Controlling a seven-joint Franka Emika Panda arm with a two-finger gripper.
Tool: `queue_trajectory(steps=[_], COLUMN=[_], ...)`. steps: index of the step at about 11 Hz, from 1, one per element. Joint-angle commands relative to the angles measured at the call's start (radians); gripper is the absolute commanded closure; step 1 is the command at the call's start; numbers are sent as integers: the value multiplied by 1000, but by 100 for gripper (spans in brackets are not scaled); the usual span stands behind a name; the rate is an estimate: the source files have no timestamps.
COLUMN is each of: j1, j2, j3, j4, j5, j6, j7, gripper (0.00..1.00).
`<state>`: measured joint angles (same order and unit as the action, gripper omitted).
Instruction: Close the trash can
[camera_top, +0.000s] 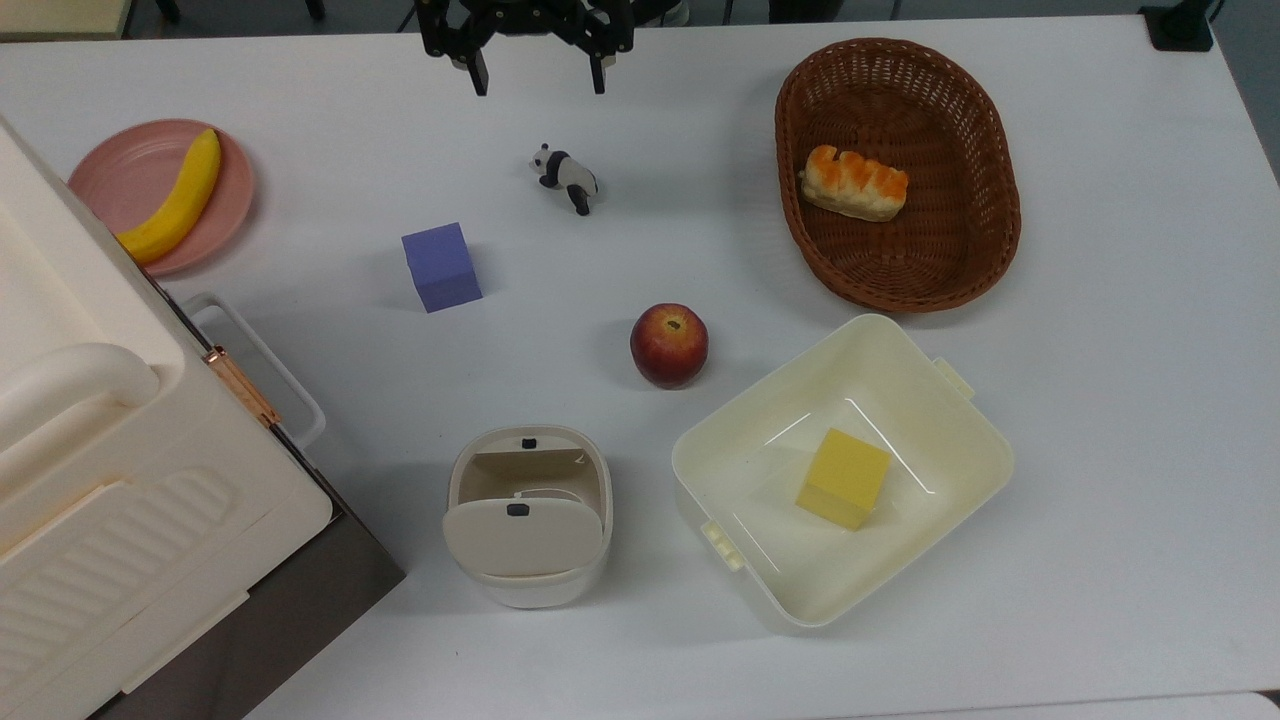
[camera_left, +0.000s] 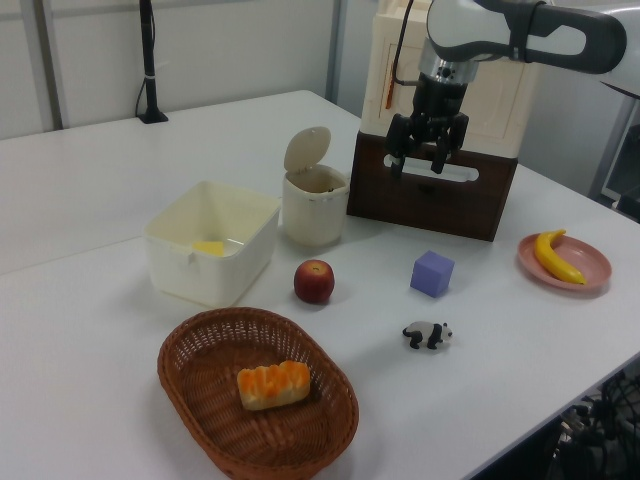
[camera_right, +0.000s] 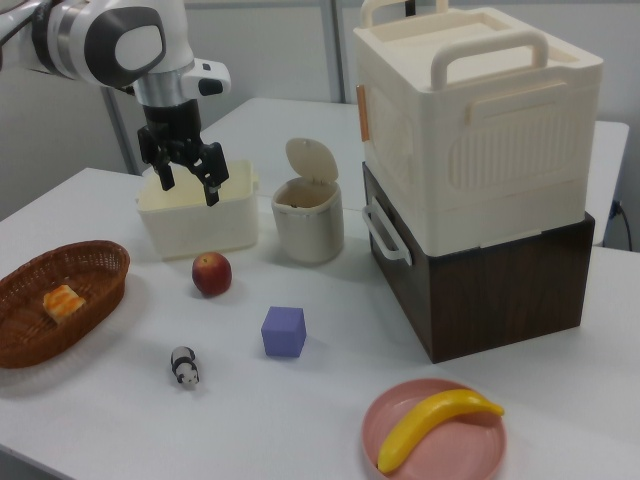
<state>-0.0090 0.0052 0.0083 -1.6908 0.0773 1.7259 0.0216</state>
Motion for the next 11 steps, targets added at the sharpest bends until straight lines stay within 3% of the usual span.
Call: queue_trajectory(steps=[1,4,11], j1=[8,6,6], j2=[-39,-51,-51], j3=[-21,-21,-19], j4=[-13,-18,-13], j5=[28,59,56], j6=[29,89,21], j7=[-49,-43,-35], gripper=[0,0,0])
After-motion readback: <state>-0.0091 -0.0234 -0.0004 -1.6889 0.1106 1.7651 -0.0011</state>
